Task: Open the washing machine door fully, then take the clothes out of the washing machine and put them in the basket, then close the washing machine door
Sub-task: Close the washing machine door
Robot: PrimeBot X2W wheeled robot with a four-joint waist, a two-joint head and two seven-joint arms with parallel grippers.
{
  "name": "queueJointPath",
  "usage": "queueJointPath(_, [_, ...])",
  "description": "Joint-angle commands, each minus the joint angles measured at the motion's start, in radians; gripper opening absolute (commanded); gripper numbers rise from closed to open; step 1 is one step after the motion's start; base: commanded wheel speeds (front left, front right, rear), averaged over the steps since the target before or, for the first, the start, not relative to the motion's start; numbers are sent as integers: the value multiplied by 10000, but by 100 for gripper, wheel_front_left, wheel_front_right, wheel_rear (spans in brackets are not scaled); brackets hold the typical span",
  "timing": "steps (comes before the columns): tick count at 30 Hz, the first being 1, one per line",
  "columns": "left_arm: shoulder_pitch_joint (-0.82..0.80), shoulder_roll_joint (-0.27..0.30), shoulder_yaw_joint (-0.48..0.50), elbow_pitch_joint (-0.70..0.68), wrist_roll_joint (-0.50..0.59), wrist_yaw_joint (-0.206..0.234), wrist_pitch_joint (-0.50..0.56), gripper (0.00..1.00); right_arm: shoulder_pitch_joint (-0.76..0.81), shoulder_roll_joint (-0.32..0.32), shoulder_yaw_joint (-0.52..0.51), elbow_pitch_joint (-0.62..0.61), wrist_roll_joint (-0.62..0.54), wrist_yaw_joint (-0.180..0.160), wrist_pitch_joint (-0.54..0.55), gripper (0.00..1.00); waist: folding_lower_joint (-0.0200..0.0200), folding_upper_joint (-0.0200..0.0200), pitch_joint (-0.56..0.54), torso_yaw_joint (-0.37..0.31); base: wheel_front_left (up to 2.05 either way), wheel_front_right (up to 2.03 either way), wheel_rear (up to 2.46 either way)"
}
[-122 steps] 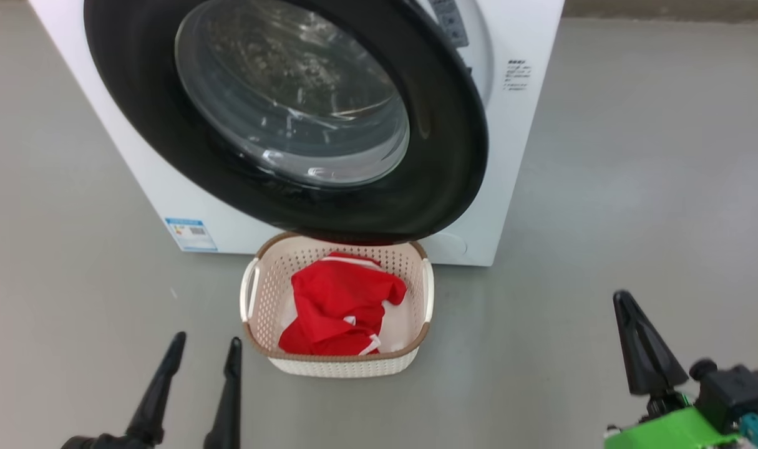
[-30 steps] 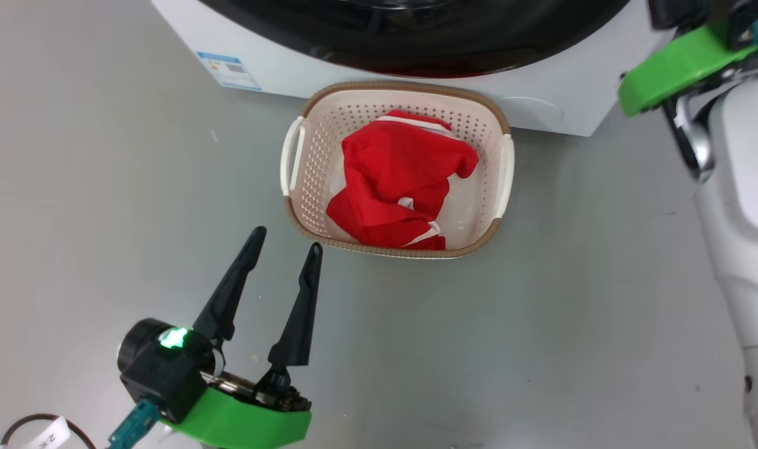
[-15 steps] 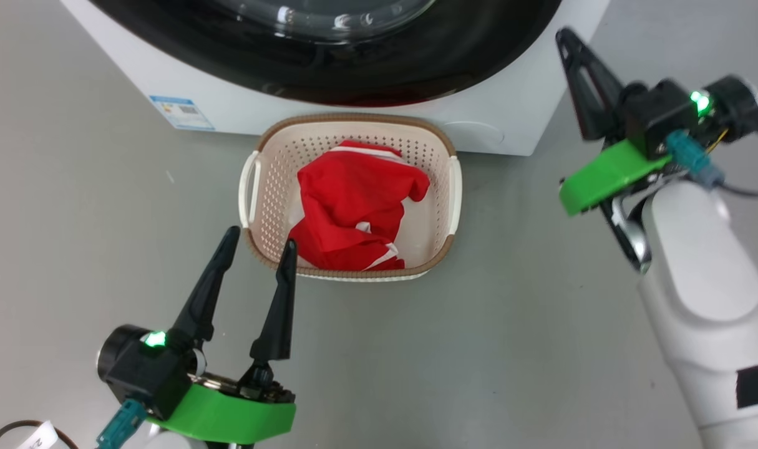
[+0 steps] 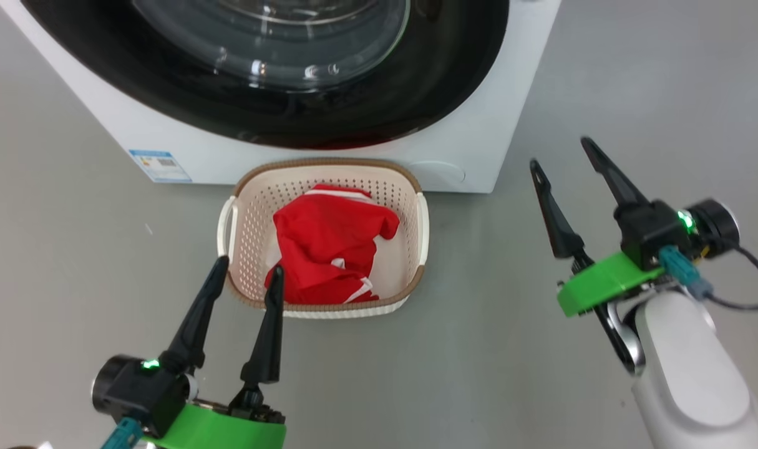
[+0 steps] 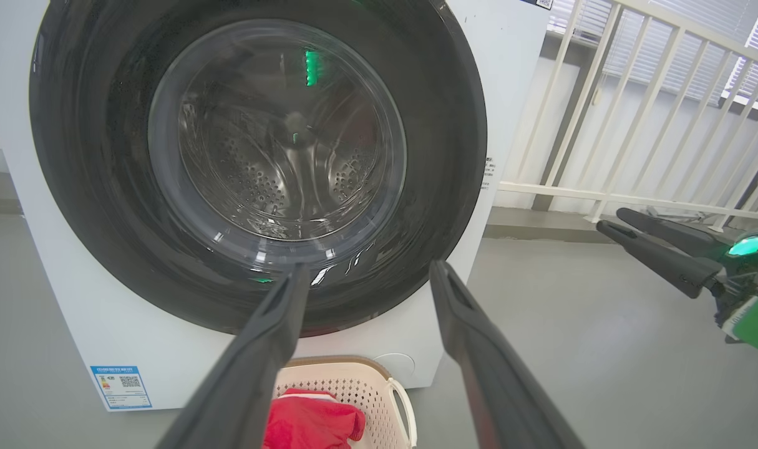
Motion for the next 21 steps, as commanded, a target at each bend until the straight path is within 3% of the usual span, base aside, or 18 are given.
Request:
queueJointPath(1, [84,85,376,-181,126,103,-49,100,239,88,94,-369,4,-40,8,100,0,-1,-329,-206,0,0,0])
queueJointPath(7, [455,85,564,-34,263,169,-49,100,1576,96,-214,-1260,466,-40,8,100,0,-1,-944,-529,0,0,0])
queueJointPath(21, [1075,85,880,6,493,399,-49,100,3478,98,-1086,-2660,221,-40,8,100,0,-1,-1807,-940,0,0,0])
